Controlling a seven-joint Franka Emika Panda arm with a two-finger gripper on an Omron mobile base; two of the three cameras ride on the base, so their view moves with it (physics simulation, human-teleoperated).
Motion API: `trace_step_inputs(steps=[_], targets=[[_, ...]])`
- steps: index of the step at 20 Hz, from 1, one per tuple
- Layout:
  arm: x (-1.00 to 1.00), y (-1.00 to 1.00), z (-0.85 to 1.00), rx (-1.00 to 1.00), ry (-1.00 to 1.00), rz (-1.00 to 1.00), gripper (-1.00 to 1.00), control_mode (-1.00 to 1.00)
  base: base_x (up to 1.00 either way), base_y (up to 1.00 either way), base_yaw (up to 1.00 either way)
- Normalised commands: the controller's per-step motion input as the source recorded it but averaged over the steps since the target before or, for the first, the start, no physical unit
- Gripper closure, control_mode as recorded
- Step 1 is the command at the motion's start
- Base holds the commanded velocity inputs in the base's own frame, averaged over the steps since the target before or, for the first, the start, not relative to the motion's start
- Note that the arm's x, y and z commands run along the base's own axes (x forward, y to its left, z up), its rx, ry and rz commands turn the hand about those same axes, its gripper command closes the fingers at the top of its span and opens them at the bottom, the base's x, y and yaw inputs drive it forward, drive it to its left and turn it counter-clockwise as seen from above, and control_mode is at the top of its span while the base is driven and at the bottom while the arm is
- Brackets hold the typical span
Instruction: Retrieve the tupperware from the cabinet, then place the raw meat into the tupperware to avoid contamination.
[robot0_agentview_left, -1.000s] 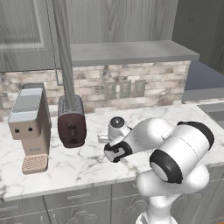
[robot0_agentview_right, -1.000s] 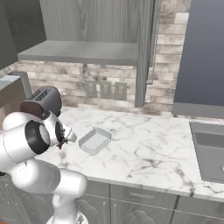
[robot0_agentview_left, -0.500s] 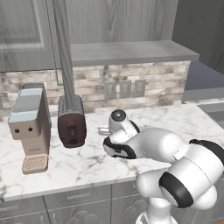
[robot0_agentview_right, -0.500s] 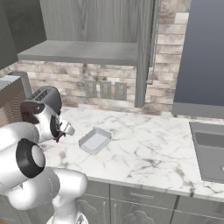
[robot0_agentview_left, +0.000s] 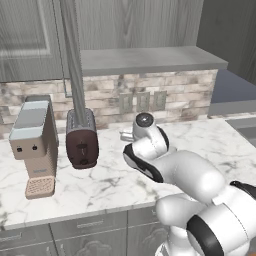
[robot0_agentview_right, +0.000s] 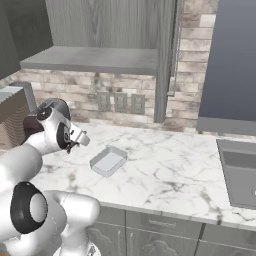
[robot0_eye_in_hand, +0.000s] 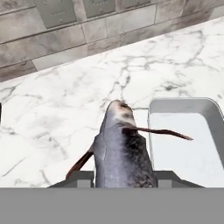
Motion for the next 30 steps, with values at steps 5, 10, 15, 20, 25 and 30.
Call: trace_step_inputs(steps=[5,10,15,20,25,30], targets=[[0.05,-0.57,0.23,0.00,-0.10,-0.04,1.00,-1.00,0.00,0.00,0.00],[0.15,-0.61,0.06,0.00,-0.04,-0.02,1.00,-1.00,0.00,0.00,0.00],[0.02,-0.59,-0.07,0.00,0.00,0.00,1.00,-1.00,0.00,0.00,0.00],[-0.02,-0.20,-0.09,0.01,0.00,0.01,1.00,-1.00,0.00,0.00,0.00],[-0.03,0.00,-0.04,0.00,0.03,0.00,1.00,-1.00,0.00,0.00,0.00],[-0.10,-0.03,-0.06,0.00,0.02,0.00,1.00,-1.00,0.00,0.00,0.00]])
